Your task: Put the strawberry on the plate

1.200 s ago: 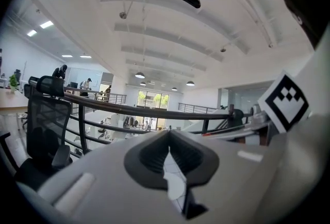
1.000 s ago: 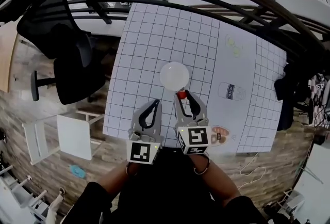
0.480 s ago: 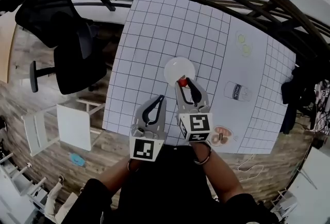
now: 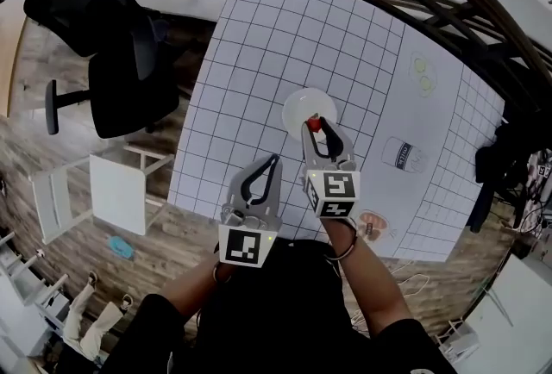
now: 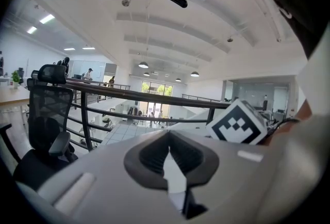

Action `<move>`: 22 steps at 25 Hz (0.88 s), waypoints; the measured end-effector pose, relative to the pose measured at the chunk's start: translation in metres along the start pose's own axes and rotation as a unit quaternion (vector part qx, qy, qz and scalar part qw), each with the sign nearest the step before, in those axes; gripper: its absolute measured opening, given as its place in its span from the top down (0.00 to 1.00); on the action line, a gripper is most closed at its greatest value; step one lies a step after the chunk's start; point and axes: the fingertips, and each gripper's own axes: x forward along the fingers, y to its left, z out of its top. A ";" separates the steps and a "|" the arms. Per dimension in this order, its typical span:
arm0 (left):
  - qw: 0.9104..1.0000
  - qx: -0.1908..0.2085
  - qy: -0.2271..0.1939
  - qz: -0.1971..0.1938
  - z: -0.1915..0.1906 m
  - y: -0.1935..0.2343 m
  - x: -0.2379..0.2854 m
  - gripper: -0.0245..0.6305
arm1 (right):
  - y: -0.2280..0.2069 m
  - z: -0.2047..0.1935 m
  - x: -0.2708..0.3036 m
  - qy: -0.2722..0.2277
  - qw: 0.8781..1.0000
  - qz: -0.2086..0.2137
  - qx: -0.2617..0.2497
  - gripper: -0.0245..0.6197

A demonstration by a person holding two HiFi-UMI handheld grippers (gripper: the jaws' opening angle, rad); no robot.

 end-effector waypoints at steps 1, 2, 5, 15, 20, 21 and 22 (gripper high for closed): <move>1.000 0.000 -0.001 0.001 -0.001 0.003 0.001 0.95 | -0.001 -0.004 0.004 0.006 1.000 -0.001 0.002 0.76; 1.000 0.000 -0.001 0.002 -0.001 0.005 0.001 0.95 | -0.003 -0.010 0.008 0.013 1.000 -0.001 0.009 0.76; 1.000 -0.002 0.000 0.007 -0.004 0.011 -0.001 0.95 | -0.009 -0.029 0.021 0.038 0.999 0.001 0.034 0.76; 1.000 -0.006 0.016 0.022 -0.018 0.024 -0.010 0.95 | -0.024 -0.070 0.052 0.077 0.997 -0.019 0.015 0.76; 0.999 -0.010 0.020 0.032 -0.022 0.028 -0.011 0.95 | -0.030 -0.082 0.064 0.087 0.996 -0.026 0.016 0.76; 0.999 -0.009 0.019 0.033 -0.023 0.028 -0.011 0.95 | -0.032 -0.085 0.066 0.089 0.995 -0.028 0.016 0.76; 0.999 -0.010 0.020 0.035 -0.023 0.028 -0.011 0.95 | -0.033 -0.087 0.067 0.091 0.995 -0.030 0.014 0.76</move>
